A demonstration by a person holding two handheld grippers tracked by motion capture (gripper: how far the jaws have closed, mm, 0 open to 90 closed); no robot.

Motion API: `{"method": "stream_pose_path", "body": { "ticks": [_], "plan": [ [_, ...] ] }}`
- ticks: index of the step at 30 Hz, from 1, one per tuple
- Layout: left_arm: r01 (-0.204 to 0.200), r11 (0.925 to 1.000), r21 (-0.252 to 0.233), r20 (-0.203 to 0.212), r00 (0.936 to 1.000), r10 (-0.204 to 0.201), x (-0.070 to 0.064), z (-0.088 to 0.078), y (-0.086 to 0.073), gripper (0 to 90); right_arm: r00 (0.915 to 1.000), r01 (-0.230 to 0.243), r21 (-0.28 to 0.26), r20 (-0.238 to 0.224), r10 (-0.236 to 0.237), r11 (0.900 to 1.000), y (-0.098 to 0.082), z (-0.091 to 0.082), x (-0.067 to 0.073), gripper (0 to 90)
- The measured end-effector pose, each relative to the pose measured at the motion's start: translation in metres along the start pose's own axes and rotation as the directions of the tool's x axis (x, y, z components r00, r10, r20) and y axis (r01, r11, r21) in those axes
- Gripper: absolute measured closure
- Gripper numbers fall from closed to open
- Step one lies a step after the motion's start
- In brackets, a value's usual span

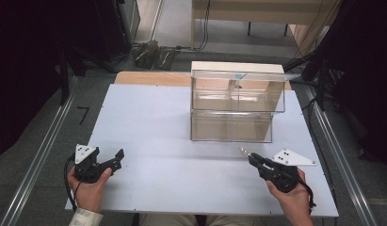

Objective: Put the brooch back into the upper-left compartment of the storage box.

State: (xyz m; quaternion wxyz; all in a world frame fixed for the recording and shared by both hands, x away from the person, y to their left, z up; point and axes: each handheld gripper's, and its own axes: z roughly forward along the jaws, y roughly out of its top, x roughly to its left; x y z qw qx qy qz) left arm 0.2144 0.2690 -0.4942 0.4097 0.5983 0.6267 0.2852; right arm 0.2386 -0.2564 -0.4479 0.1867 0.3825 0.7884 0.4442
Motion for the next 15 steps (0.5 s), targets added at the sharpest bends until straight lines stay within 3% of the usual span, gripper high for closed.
{"method": "stream_pose_path", "body": {
  "ticks": [15],
  "plan": [
    [-0.001,1.0000,0.001,0.000,1.0000,0.001,-0.0001,0.0002,-0.0001,8.1,0.9999,0.009,-0.030,-0.011,-0.009,1.000,0.0096,0.0022,0.0041,78.1]
  ]
}}
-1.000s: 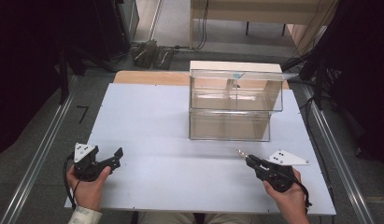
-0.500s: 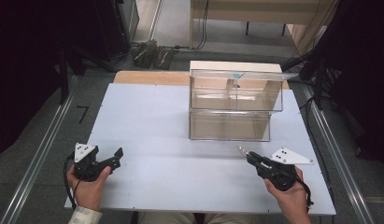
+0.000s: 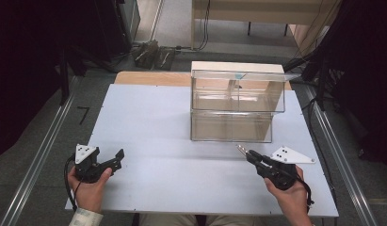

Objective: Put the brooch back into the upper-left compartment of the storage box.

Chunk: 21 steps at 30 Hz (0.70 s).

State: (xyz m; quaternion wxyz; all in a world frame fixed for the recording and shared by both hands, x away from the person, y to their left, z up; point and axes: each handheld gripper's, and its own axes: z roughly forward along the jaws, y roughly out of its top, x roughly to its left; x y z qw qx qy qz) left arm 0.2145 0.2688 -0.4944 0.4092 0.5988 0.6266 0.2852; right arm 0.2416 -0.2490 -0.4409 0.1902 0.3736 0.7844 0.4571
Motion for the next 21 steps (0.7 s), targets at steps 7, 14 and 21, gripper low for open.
{"method": "stream_pose_path", "body": {
  "ticks": [7,14,21],
  "plan": [
    [0.000,1.0000,0.000,0.000,1.0000,0.000,0.000,0.000,0.000,8.1,0.9999,0.008,-0.022,-0.006,-0.008,1.000,0.008,0.000,0.002,78.0],
    [-0.002,1.0000,0.001,0.000,1.0000,0.002,0.000,0.000,0.000,8.2,0.9999,0.013,-0.038,-0.009,-0.013,0.999,0.014,0.001,0.004,78.1],
    [-0.002,1.0000,0.001,0.000,1.0000,0.002,0.000,0.000,0.000,8.2,0.9997,0.017,-0.049,-0.016,-0.018,0.999,0.020,0.003,0.006,78.1]
  ]
}}
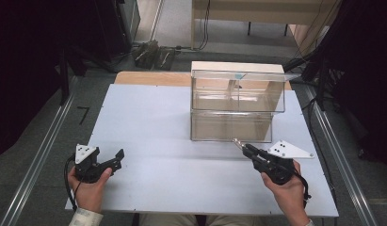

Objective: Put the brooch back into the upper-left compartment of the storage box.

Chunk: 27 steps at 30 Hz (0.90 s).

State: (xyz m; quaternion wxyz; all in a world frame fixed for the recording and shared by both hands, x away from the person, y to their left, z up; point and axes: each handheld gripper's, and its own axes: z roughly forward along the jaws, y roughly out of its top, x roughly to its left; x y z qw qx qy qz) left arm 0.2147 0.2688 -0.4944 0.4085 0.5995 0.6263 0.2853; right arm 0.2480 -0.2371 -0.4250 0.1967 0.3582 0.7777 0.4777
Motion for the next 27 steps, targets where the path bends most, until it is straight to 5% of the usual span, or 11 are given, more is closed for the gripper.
{"method": "stream_pose_path", "body": {
  "ticks": [27],
  "plan": [
    [0.003,1.0000,-0.002,0.004,1.0000,-0.003,0.000,0.000,0.000,8.2,0.9996,0.020,-0.066,-0.016,-0.021,0.998,0.026,0.001,0.004,78.1]
  ]
}}
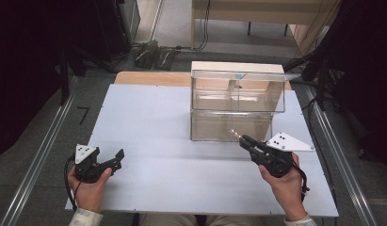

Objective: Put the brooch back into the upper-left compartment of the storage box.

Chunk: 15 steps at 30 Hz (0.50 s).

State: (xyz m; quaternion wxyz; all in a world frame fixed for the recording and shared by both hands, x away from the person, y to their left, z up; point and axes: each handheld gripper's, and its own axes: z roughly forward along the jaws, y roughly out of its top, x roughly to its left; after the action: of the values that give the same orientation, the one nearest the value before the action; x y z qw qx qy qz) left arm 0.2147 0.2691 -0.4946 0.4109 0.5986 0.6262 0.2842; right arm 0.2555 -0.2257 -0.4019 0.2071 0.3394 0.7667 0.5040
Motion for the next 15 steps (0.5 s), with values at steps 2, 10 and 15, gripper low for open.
{"method": "stream_pose_path", "body": {
  "ticks": [2,10,15],
  "plan": [
    [0.001,1.0000,0.000,0.001,1.0000,-0.001,0.000,0.000,0.000,8.2,1.0000,-0.001,-0.003,-0.004,0.001,1.000,0.002,0.001,0.001,78.1],
    [0.001,1.0000,-0.001,0.002,1.0000,-0.001,0.000,0.000,0.000,8.2,0.9999,0.004,-0.020,-0.013,-0.004,1.000,0.013,0.007,0.003,78.1],
    [0.002,1.0000,-0.002,0.004,1.0000,-0.002,0.000,0.000,0.000,8.2,0.9997,0.009,-0.029,-0.021,-0.010,1.000,0.019,0.011,0.005,78.1]
  ]
}}
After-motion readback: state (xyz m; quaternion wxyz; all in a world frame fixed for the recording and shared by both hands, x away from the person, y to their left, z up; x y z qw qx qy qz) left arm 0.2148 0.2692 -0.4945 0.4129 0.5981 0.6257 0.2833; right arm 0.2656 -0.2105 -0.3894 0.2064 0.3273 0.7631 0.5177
